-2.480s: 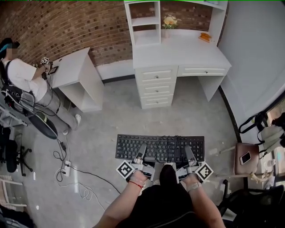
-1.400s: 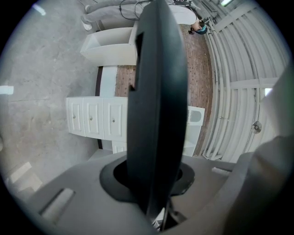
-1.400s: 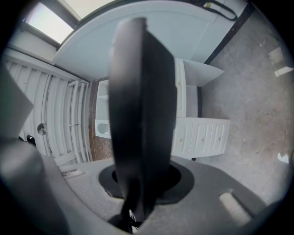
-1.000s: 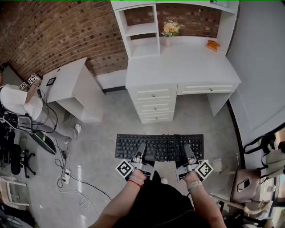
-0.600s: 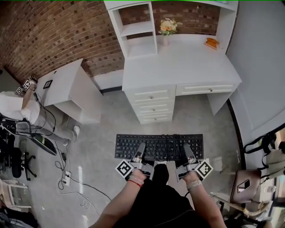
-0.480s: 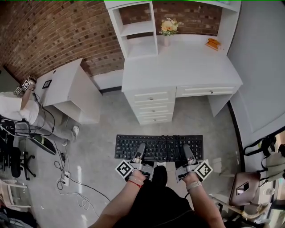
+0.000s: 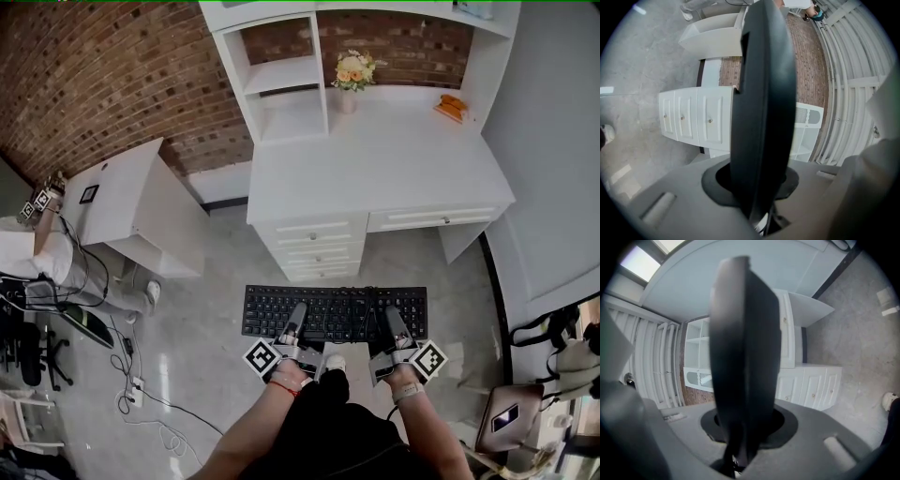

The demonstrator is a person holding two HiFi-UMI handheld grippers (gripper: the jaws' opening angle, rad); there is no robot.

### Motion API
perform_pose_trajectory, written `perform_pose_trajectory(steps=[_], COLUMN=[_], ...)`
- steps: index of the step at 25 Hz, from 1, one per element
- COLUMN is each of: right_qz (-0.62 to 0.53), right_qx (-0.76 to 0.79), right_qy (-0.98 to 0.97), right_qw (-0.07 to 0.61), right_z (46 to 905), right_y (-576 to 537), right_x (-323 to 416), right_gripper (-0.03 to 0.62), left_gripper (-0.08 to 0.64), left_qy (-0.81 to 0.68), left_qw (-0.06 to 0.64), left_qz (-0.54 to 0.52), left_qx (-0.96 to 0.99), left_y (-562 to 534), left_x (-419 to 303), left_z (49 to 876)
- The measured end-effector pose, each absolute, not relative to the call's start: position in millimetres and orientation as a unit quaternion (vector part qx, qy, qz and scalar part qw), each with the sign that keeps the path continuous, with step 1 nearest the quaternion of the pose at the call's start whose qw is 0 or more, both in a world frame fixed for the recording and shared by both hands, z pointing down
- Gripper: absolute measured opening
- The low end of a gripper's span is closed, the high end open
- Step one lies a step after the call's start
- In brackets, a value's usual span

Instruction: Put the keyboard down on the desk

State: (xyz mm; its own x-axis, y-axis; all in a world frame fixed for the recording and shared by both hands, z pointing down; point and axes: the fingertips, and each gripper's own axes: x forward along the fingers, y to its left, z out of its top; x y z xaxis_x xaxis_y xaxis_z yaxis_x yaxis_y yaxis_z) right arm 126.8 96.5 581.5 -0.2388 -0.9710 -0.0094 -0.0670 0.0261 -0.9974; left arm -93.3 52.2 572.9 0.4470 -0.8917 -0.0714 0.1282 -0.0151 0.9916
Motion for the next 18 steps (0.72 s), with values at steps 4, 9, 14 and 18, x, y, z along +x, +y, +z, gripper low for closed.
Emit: perform_pose_trajectory(steps=[4, 9, 14, 18], right_qz=[-0.532, -0.527, -0.526, -0.529], right_qx=[-0.45, -0.464, -0.467, -0.473], right_qy=[0.577, 0.574, 0.566, 0.562], right_qw=[0.425, 0.421, 0.429, 0.424], right_z=[579.5, 584.0, 584.5, 588.5], right_y=[63.8, 32.8, 11.8, 4.6], right_x=[128.9, 137.7, 143.0, 147.1], right_gripper=[0.074, 0.074, 0.074, 0.074], left_gripper=[0.078, 0.078, 0.078, 0.078], left_qy=[-0.325, -0.315, -0.312, -0.309], left_qw=[0.624, 0.63, 0.636, 0.64], left_qz=[-0.408, -0.404, -0.398, -0.396], left_qx=[0.582, 0.584, 0.583, 0.581], left_y=[18.2, -18.6, -42.8, -52.7], left_x=[-89.5, -81.0, -72.8, -69.8], left_z=[573.2, 574.9, 579.8, 581.1])
